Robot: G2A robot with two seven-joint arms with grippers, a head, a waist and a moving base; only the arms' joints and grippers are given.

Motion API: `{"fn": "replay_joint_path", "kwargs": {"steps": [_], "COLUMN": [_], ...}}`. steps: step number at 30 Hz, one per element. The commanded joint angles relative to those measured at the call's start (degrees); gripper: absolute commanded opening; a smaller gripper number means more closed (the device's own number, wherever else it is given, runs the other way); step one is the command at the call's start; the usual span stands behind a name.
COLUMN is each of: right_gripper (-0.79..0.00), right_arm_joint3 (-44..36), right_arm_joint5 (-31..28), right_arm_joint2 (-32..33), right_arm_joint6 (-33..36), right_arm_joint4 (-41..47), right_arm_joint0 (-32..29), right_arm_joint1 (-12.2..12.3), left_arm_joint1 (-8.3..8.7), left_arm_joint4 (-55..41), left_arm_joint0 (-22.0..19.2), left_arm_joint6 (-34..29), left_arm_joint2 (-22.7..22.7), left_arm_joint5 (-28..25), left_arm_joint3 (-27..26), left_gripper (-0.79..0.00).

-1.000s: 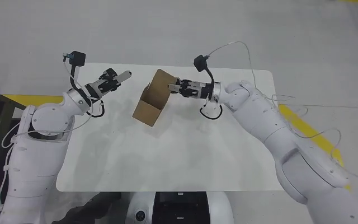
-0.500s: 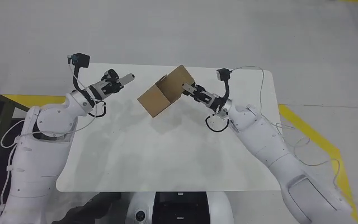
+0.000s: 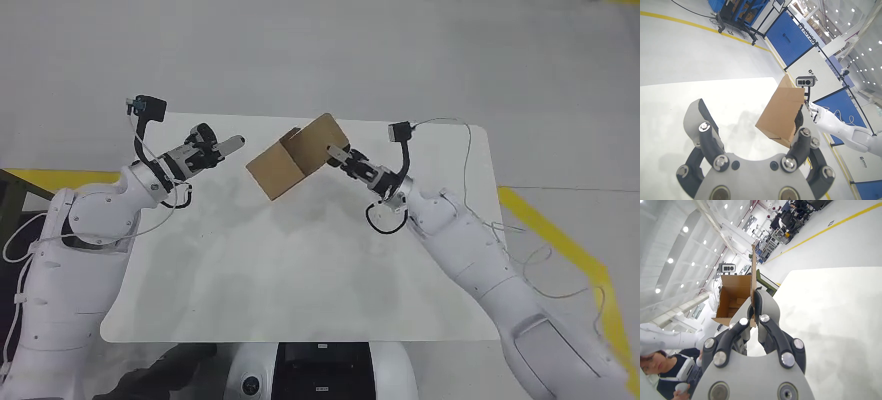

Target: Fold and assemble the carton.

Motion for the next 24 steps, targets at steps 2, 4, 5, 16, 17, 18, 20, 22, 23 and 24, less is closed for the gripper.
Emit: {"fn": "replay_joint_path", "kwargs": {"steps": [2,4,5,16,17,18,20,22,23,24], "right_gripper": [-0.785,-0.785,-0.785,-0.785,-0.785,-0.785,-0.785,-0.785,-0.785,-0.785], "right_arm_joint3": [-1.2,-1.6,-2.1,-12.2,-13.3,-14.3,-16.1,-17.7,-18.3,-19.0], "right_arm_joint5": [4.2,5.0,5.1,12.7,13.5,14.4,16.5,18.6,19.9,21.1], "right_arm_joint2": [1.0,2.2,2.7,10.7,11.5,12.3,13.5,14.5,14.9,15.1], "right_arm_joint6": [-1.7,-1.9,-2.2,-1.4,-1.5,-1.6,-1.8,-1.8,-1.7,-1.6], "right_arm_joint4": [1.3,1.9,2.6,5.3,5.2,5.1,4.8,4.5,4.3,4.3], "right_arm_joint0": [-1.2,-2.0,-2.7,-10.5,-11.3,-12.0,-13.3,-14.4,-14.9,-15.2], "right_arm_joint1": [-0.1,0.0,0.1,2.3,2.5,2.7,3.1,3.3,3.4,3.5], "left_arm_joint1": [-0.09,-0.17,-0.19,-0.33,-0.38,-0.44,-0.54,-0.66,-0.71,-0.8], "left_arm_joint4": [1.6,2.4,2.6,17.6,19.0,20.2,22.9,25.4,27.2,28.7], "left_arm_joint0": [0.6,1.2,1.5,4.6,4.6,4.6,4.4,4.4,4.3,4.3], "left_arm_joint6": [2.3,3.9,4.6,11.7,12.3,13.0,14.2,15.7,16.7,18.0], "left_arm_joint2": [0.2,0.2,0.2,2.5,2.9,3.4,4.4,5.3,5.8,6.2], "left_arm_joint5": [-1.4,-3.2,-4.5,-19.7,-20.5,-21.3,-22.8,-24.2,-25.2,-25.9], "left_arm_joint3": [-0.4,-0.2,0.1,0.3,0.1,0.0,-0.6,-0.9,-1.2,-1.1], "left_gripper": [0.0,0.0,0.0,0.0,0.0,0.0,0.0,0.0,0.0,0.0]}}
